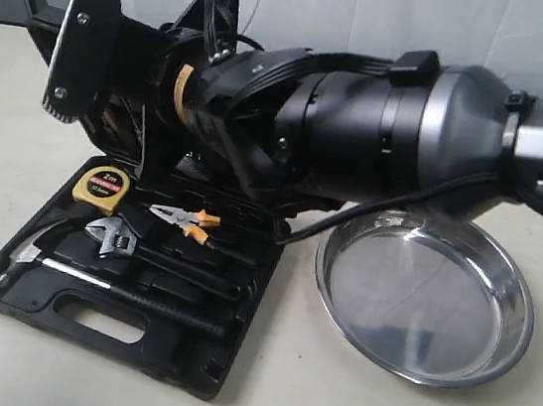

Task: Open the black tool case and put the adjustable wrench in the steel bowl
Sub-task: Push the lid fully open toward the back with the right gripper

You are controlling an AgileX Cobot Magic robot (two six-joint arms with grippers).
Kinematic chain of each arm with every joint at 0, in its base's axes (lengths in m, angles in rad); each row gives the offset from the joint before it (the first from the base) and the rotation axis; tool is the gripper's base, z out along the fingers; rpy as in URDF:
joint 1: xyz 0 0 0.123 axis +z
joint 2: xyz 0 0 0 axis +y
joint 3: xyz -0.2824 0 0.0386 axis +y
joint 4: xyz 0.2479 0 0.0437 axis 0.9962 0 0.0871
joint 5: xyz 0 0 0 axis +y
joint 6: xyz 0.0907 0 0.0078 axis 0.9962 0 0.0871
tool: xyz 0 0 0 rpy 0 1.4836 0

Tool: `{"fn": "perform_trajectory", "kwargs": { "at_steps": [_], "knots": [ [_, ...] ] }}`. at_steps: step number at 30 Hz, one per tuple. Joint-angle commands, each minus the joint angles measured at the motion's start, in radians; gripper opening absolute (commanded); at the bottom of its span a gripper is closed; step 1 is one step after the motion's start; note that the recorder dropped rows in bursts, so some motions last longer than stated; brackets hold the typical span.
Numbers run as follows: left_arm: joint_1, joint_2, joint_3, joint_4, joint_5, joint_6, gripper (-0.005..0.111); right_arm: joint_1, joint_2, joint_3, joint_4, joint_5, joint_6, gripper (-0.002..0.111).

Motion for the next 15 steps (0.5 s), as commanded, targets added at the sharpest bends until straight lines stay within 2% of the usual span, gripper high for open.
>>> {"fn": "perform_trajectory", "kwargs": {
  "at_steps": [1, 5, 10, 15],
  "knots": [
    [0.004, -0.003, -0.003, -0.003, -0.006, -0.001, 0.0, -0.062, -0.066, -0.015, 0.025, -0.147, 0.178, -0.001],
    [0.004, -0.003, -0.003, -0.003, -0.006, -0.001, 0.0, -0.127, -0.084, -0.015, 0.038, -0.225, 0.273, -0.001],
    [0.004, -0.003, -0.003, -0.003, -0.006, -0.001, 0.0, -0.215, -0.096, -0.015, 0.146, -0.389, 0.337, -0.001],
    [0.004, -0.003, -0.003, -0.003, -0.006, -0.001, 0.0, -0.303, -0.094, -0.015, 0.191, -0.414, 0.337, -0.001]
  ]
}}
